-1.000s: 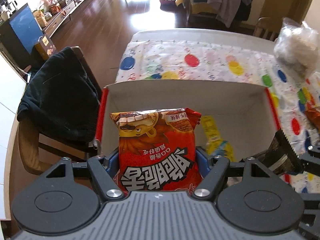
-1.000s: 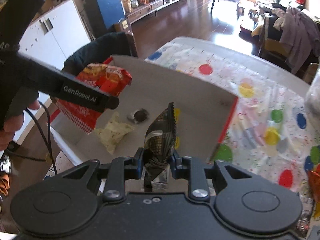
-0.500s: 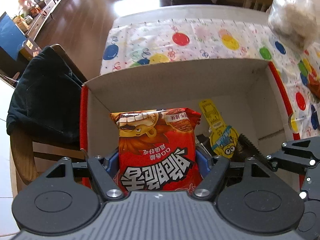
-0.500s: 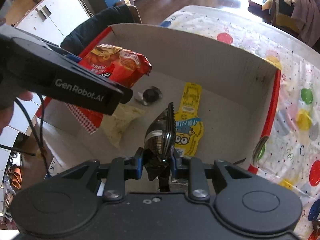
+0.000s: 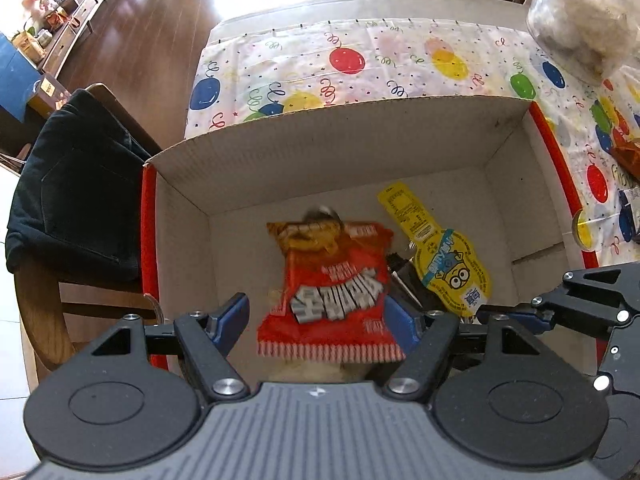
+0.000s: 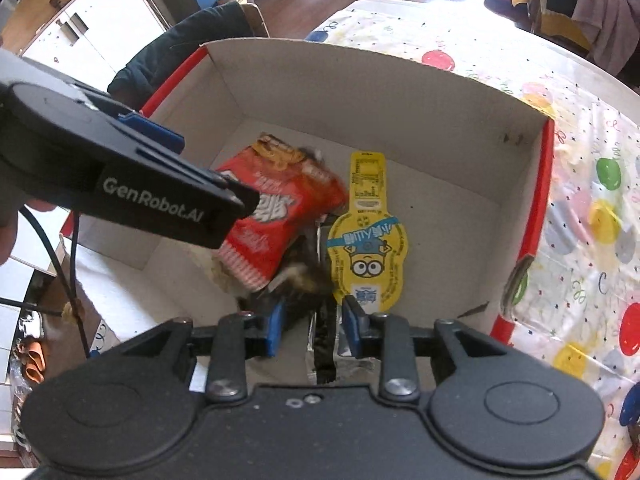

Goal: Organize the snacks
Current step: 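Open both tools to drop the chip bag and dark packet into the box, then move both tools back over the remaining snacks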

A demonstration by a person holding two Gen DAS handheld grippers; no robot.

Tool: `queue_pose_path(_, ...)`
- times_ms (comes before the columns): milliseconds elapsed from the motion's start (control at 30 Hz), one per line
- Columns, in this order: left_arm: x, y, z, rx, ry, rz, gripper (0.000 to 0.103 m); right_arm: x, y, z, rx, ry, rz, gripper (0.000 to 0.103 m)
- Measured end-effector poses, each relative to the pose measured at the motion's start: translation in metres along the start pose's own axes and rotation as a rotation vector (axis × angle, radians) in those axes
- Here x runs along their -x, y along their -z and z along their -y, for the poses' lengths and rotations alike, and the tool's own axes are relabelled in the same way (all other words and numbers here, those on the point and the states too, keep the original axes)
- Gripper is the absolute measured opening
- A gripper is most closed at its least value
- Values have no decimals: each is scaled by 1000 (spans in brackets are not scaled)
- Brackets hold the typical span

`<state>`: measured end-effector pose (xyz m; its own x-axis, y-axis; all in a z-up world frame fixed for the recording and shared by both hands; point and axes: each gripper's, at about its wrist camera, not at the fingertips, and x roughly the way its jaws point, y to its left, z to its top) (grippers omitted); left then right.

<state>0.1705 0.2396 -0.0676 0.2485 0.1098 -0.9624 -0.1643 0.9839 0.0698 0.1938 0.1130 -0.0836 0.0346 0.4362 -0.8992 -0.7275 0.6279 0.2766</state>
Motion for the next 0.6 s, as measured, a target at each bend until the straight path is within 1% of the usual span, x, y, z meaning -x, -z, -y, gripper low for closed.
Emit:
queue_pose_path(100, 5, 3, 2, -10, -4, 24, 74, 6, -1, -2, -6, -3, 15, 32)
queue_pose_path(300, 18, 10, 1, 10, 13, 61, 74, 26, 4, -6, 3, -2, 63, 43)
queue_pose_path(600, 52, 21, 9, 14, 35, 168, 74, 61, 14, -3, -5, -13, 149, 56)
